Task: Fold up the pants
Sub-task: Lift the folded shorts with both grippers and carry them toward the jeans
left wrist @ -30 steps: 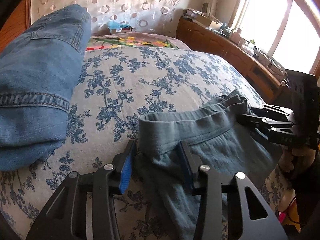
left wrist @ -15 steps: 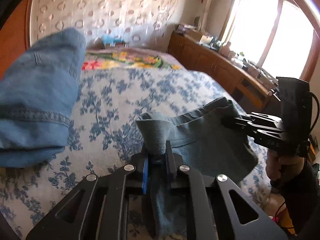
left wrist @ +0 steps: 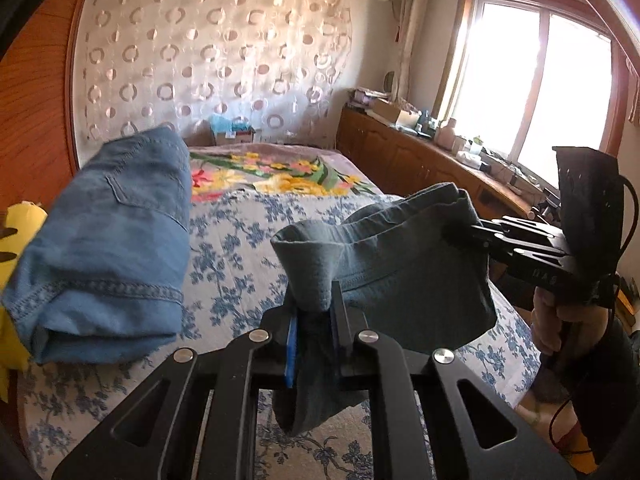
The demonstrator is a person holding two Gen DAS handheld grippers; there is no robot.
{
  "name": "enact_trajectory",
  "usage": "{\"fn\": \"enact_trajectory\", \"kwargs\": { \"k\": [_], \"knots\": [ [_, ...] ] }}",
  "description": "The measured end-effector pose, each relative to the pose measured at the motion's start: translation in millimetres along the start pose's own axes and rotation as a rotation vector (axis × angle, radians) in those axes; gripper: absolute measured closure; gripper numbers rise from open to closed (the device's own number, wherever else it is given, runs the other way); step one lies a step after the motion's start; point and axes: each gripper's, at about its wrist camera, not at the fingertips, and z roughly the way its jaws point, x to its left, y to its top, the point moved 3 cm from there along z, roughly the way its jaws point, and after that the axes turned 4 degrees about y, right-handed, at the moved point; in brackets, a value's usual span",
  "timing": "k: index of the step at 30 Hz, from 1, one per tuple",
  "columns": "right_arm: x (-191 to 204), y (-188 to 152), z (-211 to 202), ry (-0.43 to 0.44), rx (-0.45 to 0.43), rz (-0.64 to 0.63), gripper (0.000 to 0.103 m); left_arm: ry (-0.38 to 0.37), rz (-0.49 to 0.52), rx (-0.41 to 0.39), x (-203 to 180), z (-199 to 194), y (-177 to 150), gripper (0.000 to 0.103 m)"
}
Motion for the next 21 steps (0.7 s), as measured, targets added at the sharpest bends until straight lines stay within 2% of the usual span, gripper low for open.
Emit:
{"fn": "enact_trajectory", "kwargs": {
  "k": [14,21],
  "knots": [
    [10.9,32.0,11.6,0.029,-0.05,-0.076,0.086,0.071,0.0,-0.09,20.3,-41.7,18.9,0.089],
    [17.9,43.0,28.3,0.045,-0.052,-0.118,0.086,0.113,-0.008,-0.104,35.3,-44.5,23.4,0.089]
  ]
}}
